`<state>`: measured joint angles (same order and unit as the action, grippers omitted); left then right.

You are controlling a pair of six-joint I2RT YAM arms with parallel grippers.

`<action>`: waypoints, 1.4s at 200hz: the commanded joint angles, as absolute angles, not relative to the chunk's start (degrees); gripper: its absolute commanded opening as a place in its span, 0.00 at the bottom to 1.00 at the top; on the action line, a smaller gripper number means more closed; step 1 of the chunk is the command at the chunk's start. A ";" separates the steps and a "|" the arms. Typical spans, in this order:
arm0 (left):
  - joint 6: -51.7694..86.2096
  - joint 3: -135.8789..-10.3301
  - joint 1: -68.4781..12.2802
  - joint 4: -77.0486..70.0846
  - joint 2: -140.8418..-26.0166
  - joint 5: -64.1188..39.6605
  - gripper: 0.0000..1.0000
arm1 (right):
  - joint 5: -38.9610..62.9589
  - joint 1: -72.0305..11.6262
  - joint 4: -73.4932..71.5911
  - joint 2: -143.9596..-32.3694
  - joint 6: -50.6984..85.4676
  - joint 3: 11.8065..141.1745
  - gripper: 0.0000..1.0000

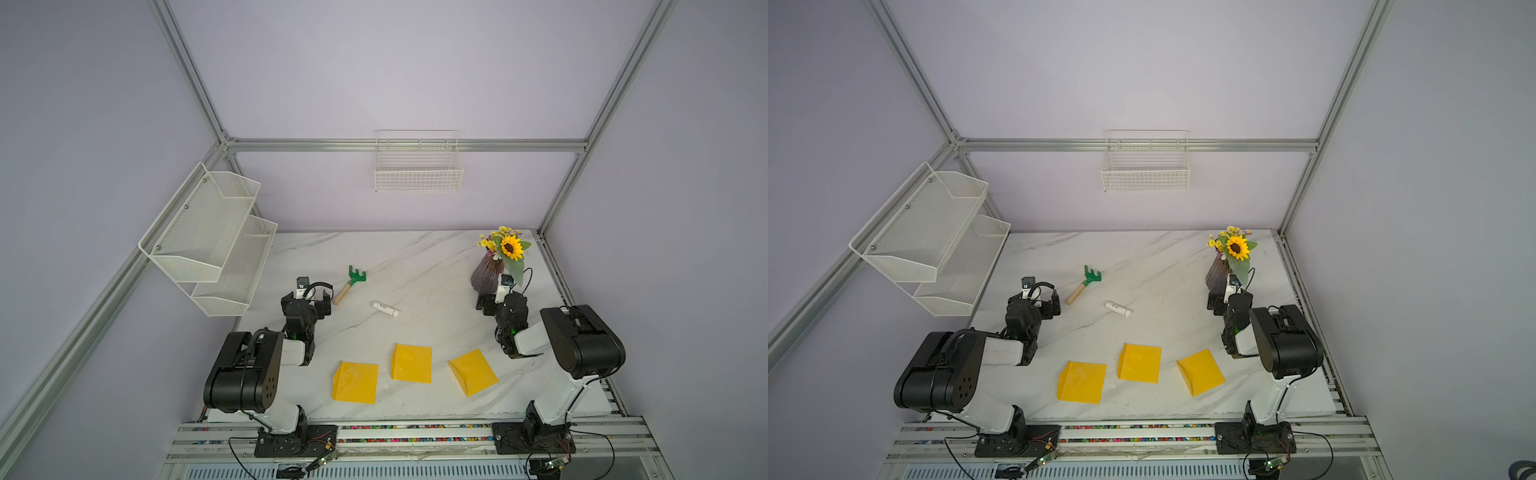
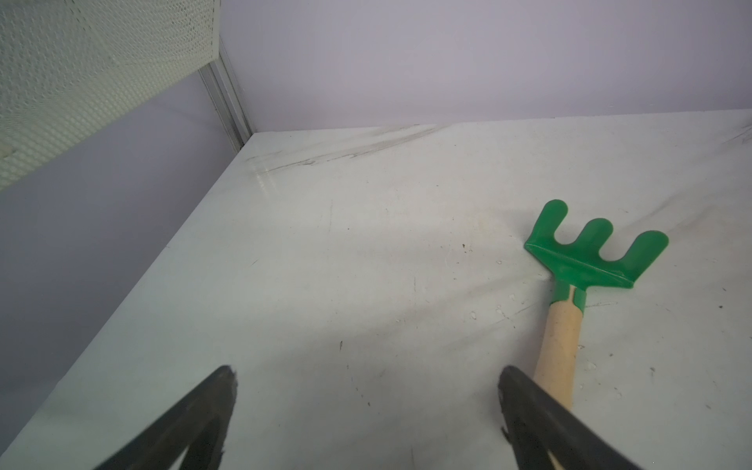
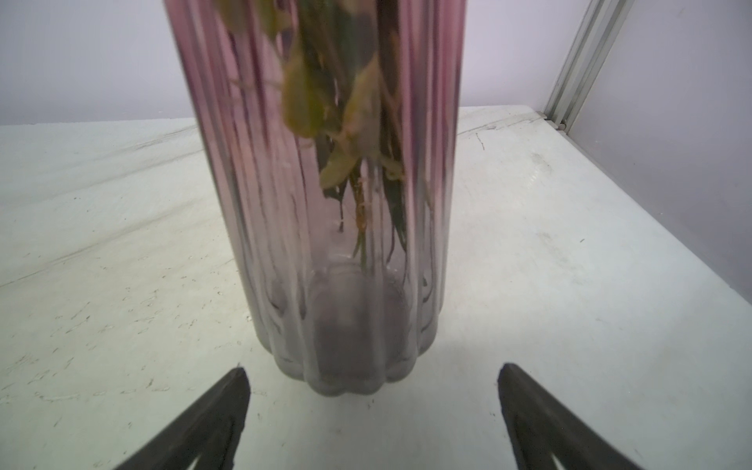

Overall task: Seal the envelope with a glue stick
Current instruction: Pick up the glue stick from the center of the board.

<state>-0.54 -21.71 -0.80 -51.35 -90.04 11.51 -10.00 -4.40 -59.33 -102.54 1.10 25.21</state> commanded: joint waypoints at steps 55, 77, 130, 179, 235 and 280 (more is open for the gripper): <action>-0.41 -20.78 -0.59 -52.75 -86.23 12.49 1.00 | -13.27 -4.05 -46.22 -91.91 2.16 27.93 0.97; 0.01 -22.16 -2.24 -45.24 -81.50 18.18 1.00 | -11.79 -4.08 -35.94 -87.09 5.17 30.75 0.97; 7.88 -31.99 -6.81 -19.74 -71.16 22.01 1.00 | -4.34 -4.22 -13.85 -78.90 16.29 36.68 0.90; 22.72 -41.53 -8.35 2.95 -67.57 11.70 1.00 | 1.94 -5.11 1.16 -71.87 19.34 39.30 0.81; 27.80 -47.42 -8.30 19.87 -65.75 7.47 1.00 | 5.75 -12.08 7.28 -68.16 18.49 40.92 0.70; 21.81 -56.60 -7.23 32.52 -67.10 3.31 1.00 | 3.46 -25.97 8.25 -76.11 15.83 47.51 0.69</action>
<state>24.51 -50.50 -7.84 23.31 -67.18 6.00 3.84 -20.99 5.85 -71.57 17.91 43.16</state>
